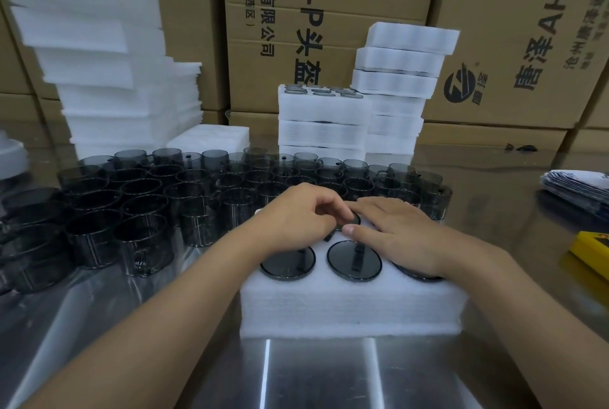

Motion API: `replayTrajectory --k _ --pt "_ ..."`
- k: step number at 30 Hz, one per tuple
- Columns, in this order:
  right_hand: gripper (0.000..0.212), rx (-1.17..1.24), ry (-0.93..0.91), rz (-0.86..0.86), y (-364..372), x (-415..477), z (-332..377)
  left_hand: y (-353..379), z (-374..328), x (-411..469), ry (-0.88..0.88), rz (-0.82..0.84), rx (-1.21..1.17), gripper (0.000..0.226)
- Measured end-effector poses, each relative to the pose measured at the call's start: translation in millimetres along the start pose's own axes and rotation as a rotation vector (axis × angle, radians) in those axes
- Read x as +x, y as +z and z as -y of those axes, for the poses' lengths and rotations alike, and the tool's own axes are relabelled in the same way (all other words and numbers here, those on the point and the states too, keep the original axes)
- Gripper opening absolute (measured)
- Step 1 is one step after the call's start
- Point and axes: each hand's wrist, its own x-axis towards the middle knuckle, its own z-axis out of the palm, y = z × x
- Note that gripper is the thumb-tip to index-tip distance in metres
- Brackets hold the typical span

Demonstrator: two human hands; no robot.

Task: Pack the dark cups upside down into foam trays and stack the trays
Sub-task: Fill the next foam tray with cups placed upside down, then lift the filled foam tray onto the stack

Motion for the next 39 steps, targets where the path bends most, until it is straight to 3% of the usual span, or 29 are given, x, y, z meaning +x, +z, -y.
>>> replayTrajectory --k 9,15,19,22,24,26,30,32,37,39 --pt "0.063 -0.023 -0.02 0.02 1.9 3.0 -4.0 0.6 -1.6 -1.5 0.017 0.011 0.057 0.03" --pt "0.064 -0.023 -0.025 0.001 3.1 5.5 -5.2 1.5 -1.6 -2.2 0.158 -0.111 0.424 0.018" --pt "0.054 0.022 -0.123 -0.162 -11.9 -8.9 3.2 -7.9 -15.8 -21.4 0.162 -0.259 0.549 0.015" --pt "0.057 0.085 -0.181 -0.08 -29.3 -38.1 9.3 -26.1 -18.7 -54.0 0.047 -0.088 0.411 0.031" --pt "0.07 -0.108 -0.216 -0.004 -26.7 -61.3 7.6 -32.0 -14.3 -77.9 0.031 0.049 0.487 0.048" --pt "0.073 -0.285 -0.206 -0.073 -13.1 -82.5 9.4 -31.1 -7.2 -96.0 0.099 0.096 0.657 0.059" --pt "0.055 -0.298 -0.156 -0.271 10.0 -102.0 23.9 -23.9 -0.3 -110.0 0.313 0.0 0.742 0.071" --pt "0.054 -0.351 -0.215 -0.359 7.5 -104.8 26.8 -24.1 -3.5 -114.3 0.442 -0.029 0.84 0.068" --pt "0.053 -0.335 -0.201 -0.342 -33.6 -115.0 21.0 -57.5 -30.6 -100.8 0.649 -0.084 1.003 0.049" --pt "0.054 -0.273 -0.231 -0.514 -60.8 -102.4 17.8 -82.9 -50.1 -75.4 0.663 -0.15 1.014 0.044"
